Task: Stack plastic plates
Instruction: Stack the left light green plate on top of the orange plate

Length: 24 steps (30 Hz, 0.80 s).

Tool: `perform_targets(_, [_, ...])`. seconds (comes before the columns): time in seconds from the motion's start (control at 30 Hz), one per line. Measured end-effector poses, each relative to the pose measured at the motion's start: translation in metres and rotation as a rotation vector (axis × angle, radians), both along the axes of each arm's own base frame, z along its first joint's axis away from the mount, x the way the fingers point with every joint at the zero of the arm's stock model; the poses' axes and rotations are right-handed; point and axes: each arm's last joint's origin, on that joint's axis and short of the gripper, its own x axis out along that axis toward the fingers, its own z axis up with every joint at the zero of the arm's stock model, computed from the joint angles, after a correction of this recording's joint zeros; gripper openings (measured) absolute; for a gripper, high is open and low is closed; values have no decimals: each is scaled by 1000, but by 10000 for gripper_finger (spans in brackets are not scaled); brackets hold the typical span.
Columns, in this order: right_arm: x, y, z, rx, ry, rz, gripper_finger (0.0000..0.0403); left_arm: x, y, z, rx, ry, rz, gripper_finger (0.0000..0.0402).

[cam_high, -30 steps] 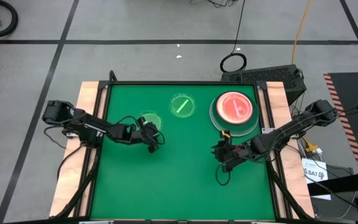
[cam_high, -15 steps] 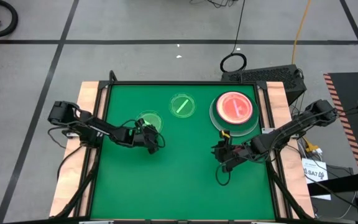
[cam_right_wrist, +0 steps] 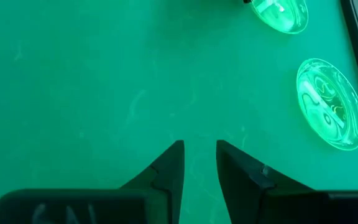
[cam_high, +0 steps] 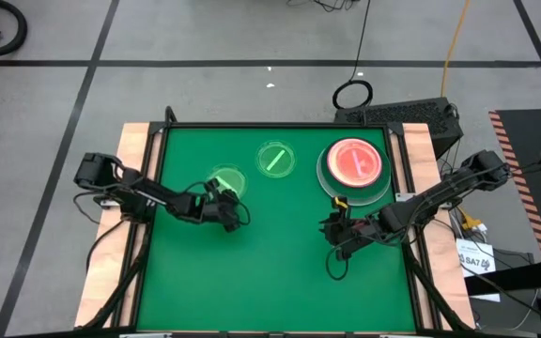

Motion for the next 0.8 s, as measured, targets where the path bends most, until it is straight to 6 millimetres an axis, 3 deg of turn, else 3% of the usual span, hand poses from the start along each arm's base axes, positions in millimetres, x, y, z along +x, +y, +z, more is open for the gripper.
perform_targets(0.37, [0, 0, 0, 2, 0, -3, 86, 14, -5, 12, 54, -41, -84, 7])
perform_targets(0.8, [0, 0, 0, 2, 2, -6, 86, 55, -18, 66, 174, -29, -272, 6])
